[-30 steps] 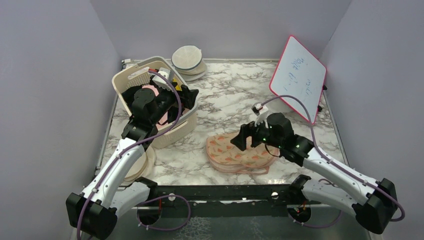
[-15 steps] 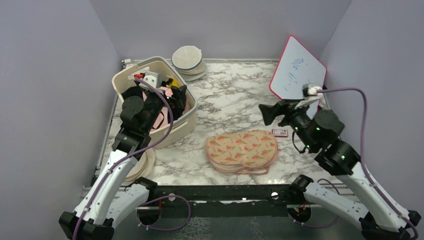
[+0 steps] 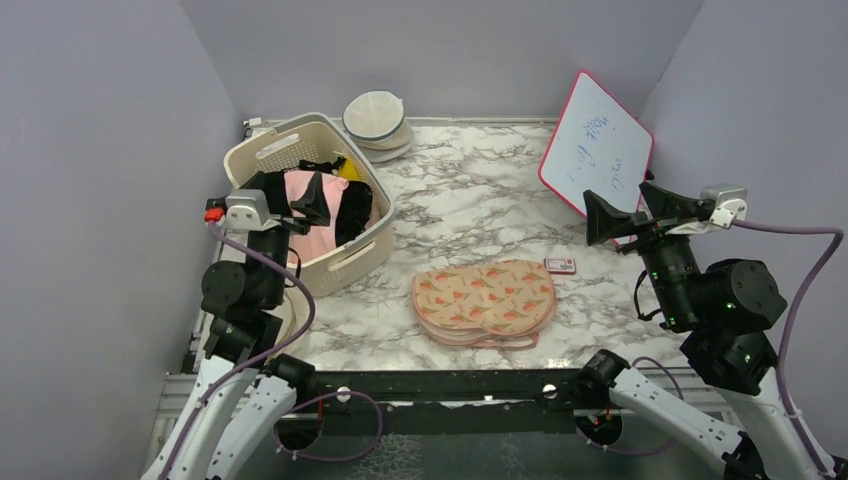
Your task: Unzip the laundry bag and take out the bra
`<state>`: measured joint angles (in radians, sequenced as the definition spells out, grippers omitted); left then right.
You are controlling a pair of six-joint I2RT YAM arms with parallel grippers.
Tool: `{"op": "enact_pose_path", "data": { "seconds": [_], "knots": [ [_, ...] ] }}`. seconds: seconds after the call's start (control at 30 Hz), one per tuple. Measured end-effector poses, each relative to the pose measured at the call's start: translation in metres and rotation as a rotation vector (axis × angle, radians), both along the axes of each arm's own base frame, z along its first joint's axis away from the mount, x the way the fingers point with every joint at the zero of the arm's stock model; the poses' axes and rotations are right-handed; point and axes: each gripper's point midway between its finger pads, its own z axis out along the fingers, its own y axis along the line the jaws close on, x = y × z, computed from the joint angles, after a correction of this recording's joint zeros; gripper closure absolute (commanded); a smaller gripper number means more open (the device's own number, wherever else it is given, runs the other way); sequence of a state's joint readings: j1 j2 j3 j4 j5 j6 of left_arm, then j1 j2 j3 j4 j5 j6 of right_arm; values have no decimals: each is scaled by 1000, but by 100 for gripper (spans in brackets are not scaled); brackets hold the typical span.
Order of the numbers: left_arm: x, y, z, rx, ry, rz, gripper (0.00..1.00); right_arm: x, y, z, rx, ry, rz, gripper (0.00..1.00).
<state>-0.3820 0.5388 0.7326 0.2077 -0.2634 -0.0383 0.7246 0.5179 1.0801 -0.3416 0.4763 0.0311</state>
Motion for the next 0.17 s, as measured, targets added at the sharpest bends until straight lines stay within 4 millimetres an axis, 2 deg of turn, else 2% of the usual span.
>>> {"op": "enact_pose_path", "data": {
  "seconds": [0.17],
  "knots": [
    [-3,6,7,-20,-38,23,1,1,-3,-4,-4,12,-20,0]
  ]
}}
